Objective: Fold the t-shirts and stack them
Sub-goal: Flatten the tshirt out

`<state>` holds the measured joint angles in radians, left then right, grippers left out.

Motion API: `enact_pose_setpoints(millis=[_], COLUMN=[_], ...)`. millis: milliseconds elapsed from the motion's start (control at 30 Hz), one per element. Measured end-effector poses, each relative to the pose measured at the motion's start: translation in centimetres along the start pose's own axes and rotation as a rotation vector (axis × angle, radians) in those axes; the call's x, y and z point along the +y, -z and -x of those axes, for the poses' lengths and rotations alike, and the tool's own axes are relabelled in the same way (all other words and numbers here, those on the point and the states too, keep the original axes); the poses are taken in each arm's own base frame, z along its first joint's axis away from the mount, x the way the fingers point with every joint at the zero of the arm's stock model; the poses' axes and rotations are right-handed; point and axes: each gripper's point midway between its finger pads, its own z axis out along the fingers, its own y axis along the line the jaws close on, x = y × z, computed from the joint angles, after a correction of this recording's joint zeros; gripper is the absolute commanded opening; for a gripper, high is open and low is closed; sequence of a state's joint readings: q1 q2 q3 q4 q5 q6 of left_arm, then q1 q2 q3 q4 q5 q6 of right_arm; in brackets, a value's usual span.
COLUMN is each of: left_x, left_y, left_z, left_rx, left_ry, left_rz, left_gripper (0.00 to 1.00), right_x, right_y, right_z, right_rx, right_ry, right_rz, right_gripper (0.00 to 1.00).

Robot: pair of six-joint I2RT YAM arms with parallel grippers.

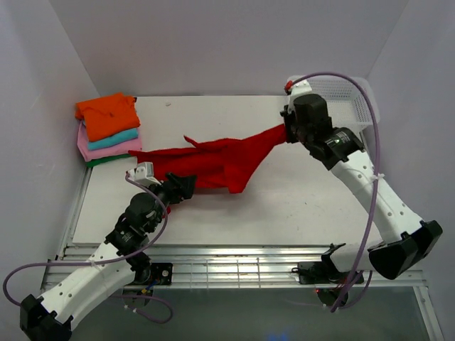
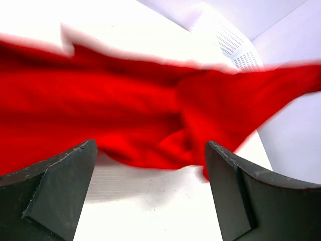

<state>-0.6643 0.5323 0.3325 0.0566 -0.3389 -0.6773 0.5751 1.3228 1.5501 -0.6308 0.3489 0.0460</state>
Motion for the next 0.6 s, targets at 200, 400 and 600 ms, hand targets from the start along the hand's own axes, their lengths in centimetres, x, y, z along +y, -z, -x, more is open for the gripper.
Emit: enact_pose_setpoints(millis=[200,400,600], left_x=[-1.5,-0.4,2.4], left_y=[0.1,-1.2,-0.3], left_z=[1.5,-2.5,-6.9], left_rx=[0.039,0.215,0.381], left_ry=[-0.016,-0.068,-0.093], left_rz=[0.013,0.072,0.155], left_gripper=[0.98,0.98,0.92], right_x=[-5.2,-8.6,-10.3], right_y=[-2.6,-1.4,-0.1], right_z=[-16.4,-19.4,-18.9], right_rx=[0.408,0.483,0.468], right_ry=[0.033,0.020,0.018], right_rz=[-0.273,-0.444,-0.542], right_gripper=[0.08,0.08,0.08])
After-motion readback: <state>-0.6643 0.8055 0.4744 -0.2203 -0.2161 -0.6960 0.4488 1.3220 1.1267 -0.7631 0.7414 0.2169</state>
